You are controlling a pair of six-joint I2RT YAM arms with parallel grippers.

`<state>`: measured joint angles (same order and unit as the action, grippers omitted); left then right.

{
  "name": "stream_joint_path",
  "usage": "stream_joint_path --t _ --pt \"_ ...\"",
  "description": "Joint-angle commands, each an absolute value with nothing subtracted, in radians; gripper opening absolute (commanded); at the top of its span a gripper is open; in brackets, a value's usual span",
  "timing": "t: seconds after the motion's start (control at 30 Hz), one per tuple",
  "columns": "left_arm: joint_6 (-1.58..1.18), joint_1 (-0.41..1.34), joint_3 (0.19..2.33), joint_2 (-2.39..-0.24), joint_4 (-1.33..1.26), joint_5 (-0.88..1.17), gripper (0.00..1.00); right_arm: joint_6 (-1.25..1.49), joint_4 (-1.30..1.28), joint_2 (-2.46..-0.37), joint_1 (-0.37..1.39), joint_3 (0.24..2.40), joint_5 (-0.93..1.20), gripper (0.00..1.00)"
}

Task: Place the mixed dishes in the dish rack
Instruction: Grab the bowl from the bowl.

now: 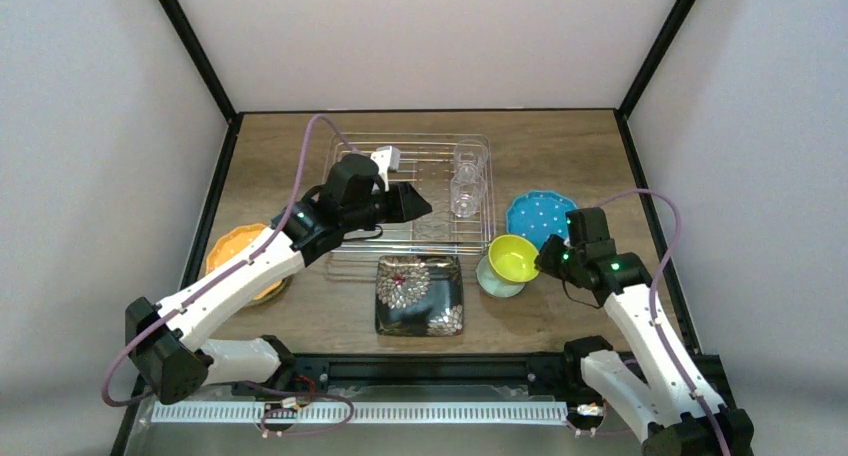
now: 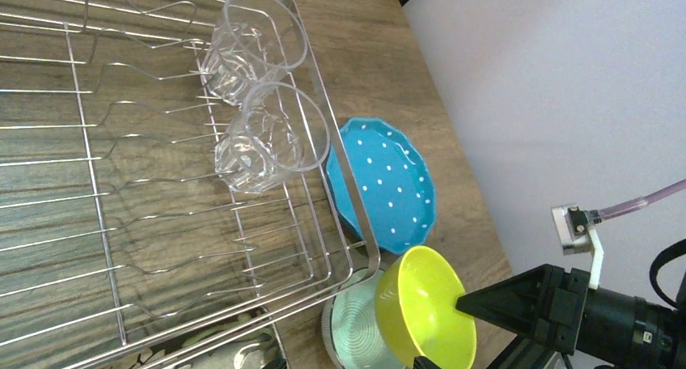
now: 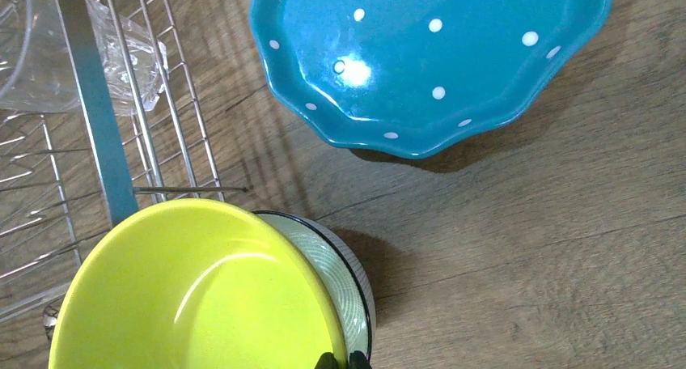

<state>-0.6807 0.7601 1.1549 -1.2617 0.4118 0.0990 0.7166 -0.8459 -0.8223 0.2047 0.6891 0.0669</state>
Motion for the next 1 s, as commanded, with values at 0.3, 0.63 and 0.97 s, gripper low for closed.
stream_joint_path --t 0.3,0.63,0.97 --pt "-0.695 0.766 1.136 -1.28 0.396 0.126 0.91 0.735 -0.885 -0.782 0.209 0.775 0.078 0.01" --pt "-0.707 0.767 1.145 -1.311 0.383 0.157 0.91 0.74 -0.882 -0.792 0.207 0.838 0.113 0.01" --pt "-0.739 0.766 1.21 -1.365 0.371 0.203 0.91 0.734 -0.809 -0.852 0.208 0.92 0.169 0.01"
